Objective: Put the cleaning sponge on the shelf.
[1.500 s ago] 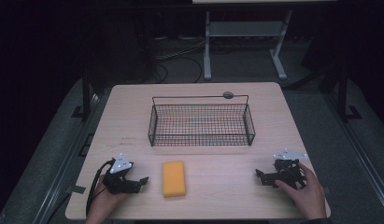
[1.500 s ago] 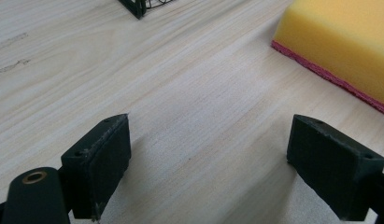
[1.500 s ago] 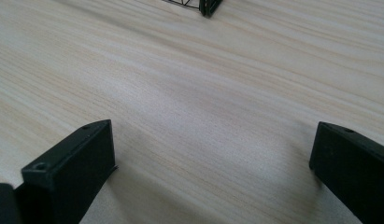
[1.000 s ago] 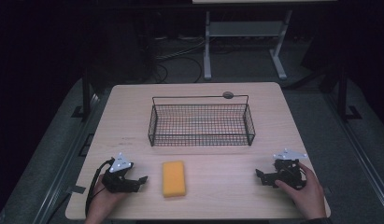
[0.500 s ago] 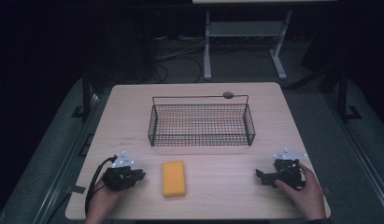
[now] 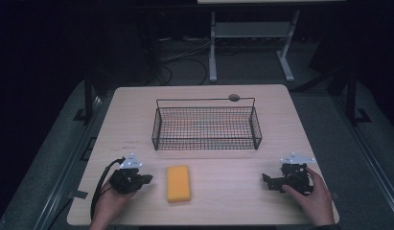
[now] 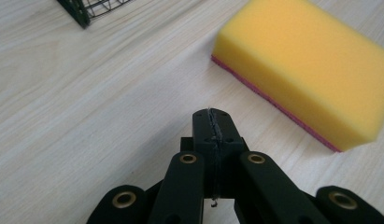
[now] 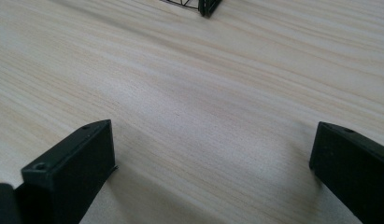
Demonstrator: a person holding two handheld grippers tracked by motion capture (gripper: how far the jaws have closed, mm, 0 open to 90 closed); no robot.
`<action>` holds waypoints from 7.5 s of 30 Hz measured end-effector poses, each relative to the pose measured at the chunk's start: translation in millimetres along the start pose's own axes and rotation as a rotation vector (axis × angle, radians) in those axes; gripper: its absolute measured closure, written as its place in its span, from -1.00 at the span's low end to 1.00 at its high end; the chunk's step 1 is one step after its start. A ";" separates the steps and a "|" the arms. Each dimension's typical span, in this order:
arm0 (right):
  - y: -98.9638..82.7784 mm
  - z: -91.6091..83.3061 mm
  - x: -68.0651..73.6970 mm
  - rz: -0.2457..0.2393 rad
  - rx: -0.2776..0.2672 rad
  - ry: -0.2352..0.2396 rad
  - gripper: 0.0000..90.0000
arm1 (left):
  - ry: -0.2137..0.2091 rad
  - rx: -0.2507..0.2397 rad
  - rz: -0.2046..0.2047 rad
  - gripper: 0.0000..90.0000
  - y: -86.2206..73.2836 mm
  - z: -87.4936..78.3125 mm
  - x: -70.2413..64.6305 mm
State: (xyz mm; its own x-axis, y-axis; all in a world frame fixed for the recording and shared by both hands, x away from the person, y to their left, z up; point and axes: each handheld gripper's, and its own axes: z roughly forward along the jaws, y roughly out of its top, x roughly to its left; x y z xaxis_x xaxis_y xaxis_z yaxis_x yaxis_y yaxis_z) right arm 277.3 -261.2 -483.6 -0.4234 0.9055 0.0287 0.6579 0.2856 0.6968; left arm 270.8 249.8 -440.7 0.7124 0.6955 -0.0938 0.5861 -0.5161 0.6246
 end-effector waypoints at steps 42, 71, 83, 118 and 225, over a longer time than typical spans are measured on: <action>0.1 0.1 0.1 0.001 0.001 -0.001 -1.00 | -0.041 0.016 0.054 0.99 42.7 38.3 -12.7; 0.1 0.1 0.1 0.000 0.001 -0.001 -1.00 | -0.100 0.017 0.117 0.99 80.2 68.0 -33.8; 0.1 0.1 0.1 0.000 0.001 -0.001 -1.00 | -0.127 0.026 0.157 0.99 93.8 79.6 -46.0; 0.1 0.1 0.1 0.001 0.000 -0.001 -1.00 | -0.100 0.090 0.096 -0.24 95.9 53.7 -32.1; 0.1 0.1 0.1 0.002 0.001 -0.001 -1.00 | -0.106 0.317 0.308 -0.50 102.3 67.5 -95.2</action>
State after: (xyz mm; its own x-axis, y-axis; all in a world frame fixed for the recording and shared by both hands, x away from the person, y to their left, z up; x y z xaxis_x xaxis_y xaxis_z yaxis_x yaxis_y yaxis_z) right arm 277.4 -261.0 -483.6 -0.4217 0.9063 0.0289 0.6591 0.2845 0.6962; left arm 289.0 97.0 -420.2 0.8981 0.4387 -0.0302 0.4178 -0.8300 0.3695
